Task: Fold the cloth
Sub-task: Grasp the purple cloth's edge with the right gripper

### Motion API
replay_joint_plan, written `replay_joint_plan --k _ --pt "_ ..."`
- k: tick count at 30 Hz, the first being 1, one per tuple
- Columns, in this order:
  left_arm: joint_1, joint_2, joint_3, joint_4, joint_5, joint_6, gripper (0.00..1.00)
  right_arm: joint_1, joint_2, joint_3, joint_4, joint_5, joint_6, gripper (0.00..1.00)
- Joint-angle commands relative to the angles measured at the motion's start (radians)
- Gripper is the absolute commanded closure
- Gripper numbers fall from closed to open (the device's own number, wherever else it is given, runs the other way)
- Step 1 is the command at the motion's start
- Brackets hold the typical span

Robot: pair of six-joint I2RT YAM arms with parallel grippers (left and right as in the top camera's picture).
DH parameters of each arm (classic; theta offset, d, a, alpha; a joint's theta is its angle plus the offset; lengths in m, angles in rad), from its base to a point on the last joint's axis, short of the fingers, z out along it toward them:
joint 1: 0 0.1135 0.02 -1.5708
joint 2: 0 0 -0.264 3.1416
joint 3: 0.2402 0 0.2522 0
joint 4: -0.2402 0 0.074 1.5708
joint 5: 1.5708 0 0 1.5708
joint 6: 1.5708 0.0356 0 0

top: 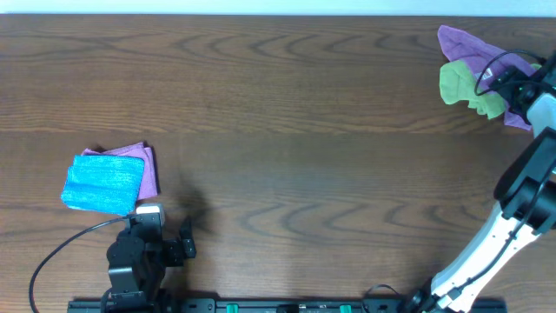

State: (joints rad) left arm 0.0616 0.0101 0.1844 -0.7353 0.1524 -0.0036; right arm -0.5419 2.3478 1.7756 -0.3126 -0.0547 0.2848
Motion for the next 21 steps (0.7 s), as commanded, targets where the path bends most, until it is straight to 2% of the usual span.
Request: replay_joint_plan --k 1,2,8,12,13,21 --pt "-0.004 -0.006 -0.019 -0.005 -0.006 -0.004 0.05 -0.001 0.011 0.022 0.002 -0.006 0.008 0.21" --pt "-0.004 -0.006 -0.019 -0.005 -0.006 -0.004 0.05 -0.001 0.011 0.021 0.003 -0.006 0.007 0.26" --pt "-0.004 -0.006 -0.019 -0.005 -0.006 -0.004 0.05 -0.001 0.011 0.021 0.002 -0.006 0.007 0.71" --pt "-0.004 -0.006 -0.019 -0.005 -0.006 -0.004 0.05 -0.001 0.011 0.022 -0.008 -0.006 0.007 0.96" --pt "-0.004 -0.006 -0.019 -0.005 -0.006 -0.004 0.05 -0.001 0.010 0.022 -0.014 -0.006 0.007 0.99" --pt "-0.004 -0.007 -0.019 -0.005 -0.006 -0.004 0.05 0.001 -0.045 0.024 -0.074 -0.006 0.006 0.99"
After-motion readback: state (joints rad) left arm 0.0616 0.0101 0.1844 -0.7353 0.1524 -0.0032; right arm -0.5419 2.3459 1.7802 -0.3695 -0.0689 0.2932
